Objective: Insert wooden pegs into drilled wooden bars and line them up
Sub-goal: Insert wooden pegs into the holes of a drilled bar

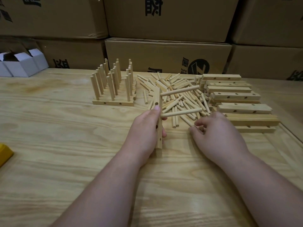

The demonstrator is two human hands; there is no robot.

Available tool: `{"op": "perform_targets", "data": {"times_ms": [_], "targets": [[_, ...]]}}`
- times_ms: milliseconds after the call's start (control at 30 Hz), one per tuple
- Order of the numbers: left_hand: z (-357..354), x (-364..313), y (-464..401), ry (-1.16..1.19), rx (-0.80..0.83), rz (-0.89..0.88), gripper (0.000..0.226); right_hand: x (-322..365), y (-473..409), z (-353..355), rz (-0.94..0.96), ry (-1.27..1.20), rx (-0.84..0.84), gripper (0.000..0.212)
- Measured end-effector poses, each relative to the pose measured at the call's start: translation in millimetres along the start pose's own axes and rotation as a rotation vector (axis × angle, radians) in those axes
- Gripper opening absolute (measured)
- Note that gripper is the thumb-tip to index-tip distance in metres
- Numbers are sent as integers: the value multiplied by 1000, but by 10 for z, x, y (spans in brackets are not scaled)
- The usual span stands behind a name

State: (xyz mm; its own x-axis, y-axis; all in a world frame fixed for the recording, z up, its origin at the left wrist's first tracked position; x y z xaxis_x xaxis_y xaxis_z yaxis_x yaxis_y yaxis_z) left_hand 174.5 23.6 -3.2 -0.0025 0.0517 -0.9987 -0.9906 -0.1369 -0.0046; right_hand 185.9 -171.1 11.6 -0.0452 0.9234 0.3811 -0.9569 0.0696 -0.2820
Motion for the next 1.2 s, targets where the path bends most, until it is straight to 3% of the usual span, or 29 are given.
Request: {"op": "perform_targets", "data": {"times_ms": [200,367,467,567,800,1200], "targets": [[47,6,-15,159,-54,37,48,-13,5,25,-32,4,-33,16],[79,14,-38,374,-74,41,49,88,31,120,121,-319,-180,11],[114,20,-54,446,-114,46,50,214,117,114,277,-516,-81,10],[127,16,-51,480,-131,47,53,313,180,63,402,-555,54,8],[128,3,-44,434,-176,32,54,385,233,28,522,-524,110,24],[108,5,-45,243,-160,-68,58,462,264,177,638,-546,1,18]]}}
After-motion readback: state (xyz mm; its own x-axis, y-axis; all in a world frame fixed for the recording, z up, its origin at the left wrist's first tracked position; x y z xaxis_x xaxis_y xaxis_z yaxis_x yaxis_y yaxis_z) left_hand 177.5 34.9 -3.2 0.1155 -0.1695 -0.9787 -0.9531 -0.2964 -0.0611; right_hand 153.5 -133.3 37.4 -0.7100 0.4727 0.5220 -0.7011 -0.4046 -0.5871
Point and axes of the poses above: each hand's wrist, its own y-axis away from the middle knuckle, its own z-axis out of the back of the hand, x = y × z, the point moved 5 cm from there along -y, towards the middle knuckle, and after that the axes turned 2 degrees about -y, right-handed, at the moved point
